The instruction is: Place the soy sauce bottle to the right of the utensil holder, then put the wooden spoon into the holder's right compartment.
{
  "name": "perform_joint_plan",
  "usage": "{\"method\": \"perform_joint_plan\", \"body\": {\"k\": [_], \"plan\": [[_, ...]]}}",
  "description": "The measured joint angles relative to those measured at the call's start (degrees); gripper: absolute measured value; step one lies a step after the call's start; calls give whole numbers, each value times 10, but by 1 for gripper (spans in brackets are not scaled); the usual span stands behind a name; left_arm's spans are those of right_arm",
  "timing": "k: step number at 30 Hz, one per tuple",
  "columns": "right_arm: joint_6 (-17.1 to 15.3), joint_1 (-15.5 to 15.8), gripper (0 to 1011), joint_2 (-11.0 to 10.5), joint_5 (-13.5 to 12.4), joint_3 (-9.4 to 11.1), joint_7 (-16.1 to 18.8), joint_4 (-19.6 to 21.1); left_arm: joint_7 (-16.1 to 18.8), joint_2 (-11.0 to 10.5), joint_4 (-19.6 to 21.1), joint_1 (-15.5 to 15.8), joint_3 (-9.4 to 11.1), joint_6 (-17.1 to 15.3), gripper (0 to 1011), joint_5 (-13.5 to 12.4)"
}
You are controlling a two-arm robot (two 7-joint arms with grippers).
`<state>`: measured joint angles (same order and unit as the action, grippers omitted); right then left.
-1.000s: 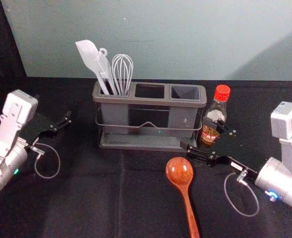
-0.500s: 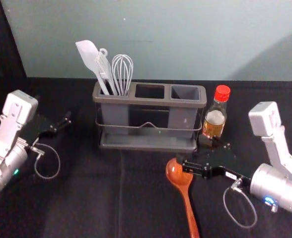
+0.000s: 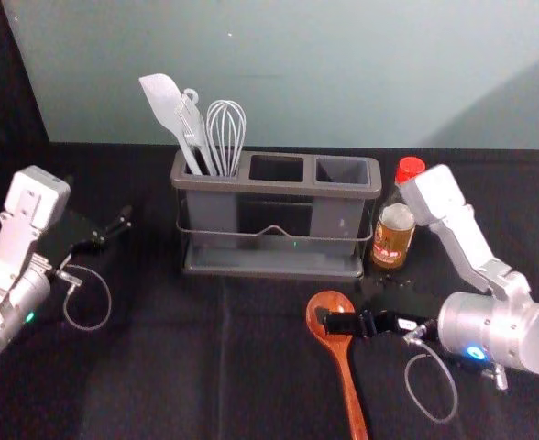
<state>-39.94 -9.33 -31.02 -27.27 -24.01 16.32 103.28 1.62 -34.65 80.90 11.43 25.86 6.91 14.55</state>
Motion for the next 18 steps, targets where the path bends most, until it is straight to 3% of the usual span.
{"method": "perform_joint_plan", "body": {"k": [2, 9, 16, 18], "plan": [[-40, -23, 1000, 6, 8, -14, -4, -4, 0, 0, 0, 0, 0, 0, 1005, 0], [-102, -57, 1002, 31, 23, -31, -13, -23, 0, 0, 0, 0, 0, 0, 1005, 0], [-124, -61, 1000, 60, 44, -34, -44, -29, 0, 0, 0, 0, 0, 0, 1005, 0], [-124, -53, 1000, 75, 58, -33, -68, -28, 0, 0, 0, 0, 0, 0, 1005, 0]]}}
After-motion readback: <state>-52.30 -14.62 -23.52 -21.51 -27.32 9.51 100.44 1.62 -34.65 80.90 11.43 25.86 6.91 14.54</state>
